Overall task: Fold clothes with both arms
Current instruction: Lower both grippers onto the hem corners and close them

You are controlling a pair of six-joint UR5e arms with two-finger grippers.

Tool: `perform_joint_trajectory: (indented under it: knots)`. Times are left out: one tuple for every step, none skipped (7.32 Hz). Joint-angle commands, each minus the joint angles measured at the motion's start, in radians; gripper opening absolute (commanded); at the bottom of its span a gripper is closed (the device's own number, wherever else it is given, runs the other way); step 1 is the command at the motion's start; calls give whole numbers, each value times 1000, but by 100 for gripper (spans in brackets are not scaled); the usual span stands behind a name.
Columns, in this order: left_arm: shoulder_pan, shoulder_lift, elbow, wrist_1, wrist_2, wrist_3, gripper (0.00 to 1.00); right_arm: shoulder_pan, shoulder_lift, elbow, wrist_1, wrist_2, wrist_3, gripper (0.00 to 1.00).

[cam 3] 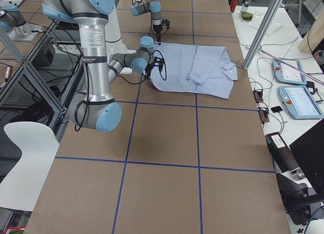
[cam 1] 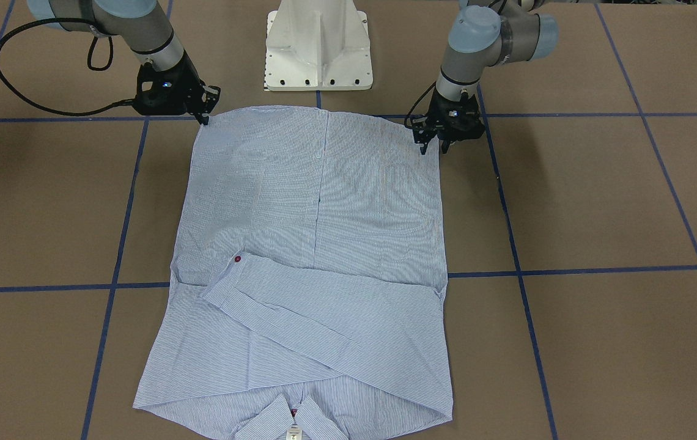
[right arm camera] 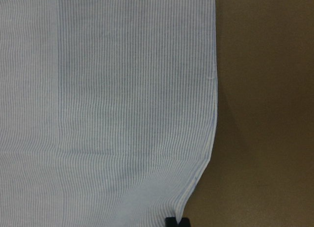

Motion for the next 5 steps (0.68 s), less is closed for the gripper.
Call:
perform_joint_trajectory:
  knots:
    - [1, 0, 0, 0, -1, 0, 43, 3, 0, 0, 0, 1, 0, 0]
    - [2, 0, -1, 0, -1, -1, 37, 3, 0, 0, 0, 1, 0, 0]
    - [2, 0, -1, 0, -1, -2, 31, 3, 0, 0, 0, 1, 0, 0]
    - [2, 0, -1, 0, -1, -2, 24, 3, 0, 0, 0, 1, 0, 0]
    - [2, 0, -1, 0, -1, -2, 19, 3, 0, 0, 0, 1, 0, 0]
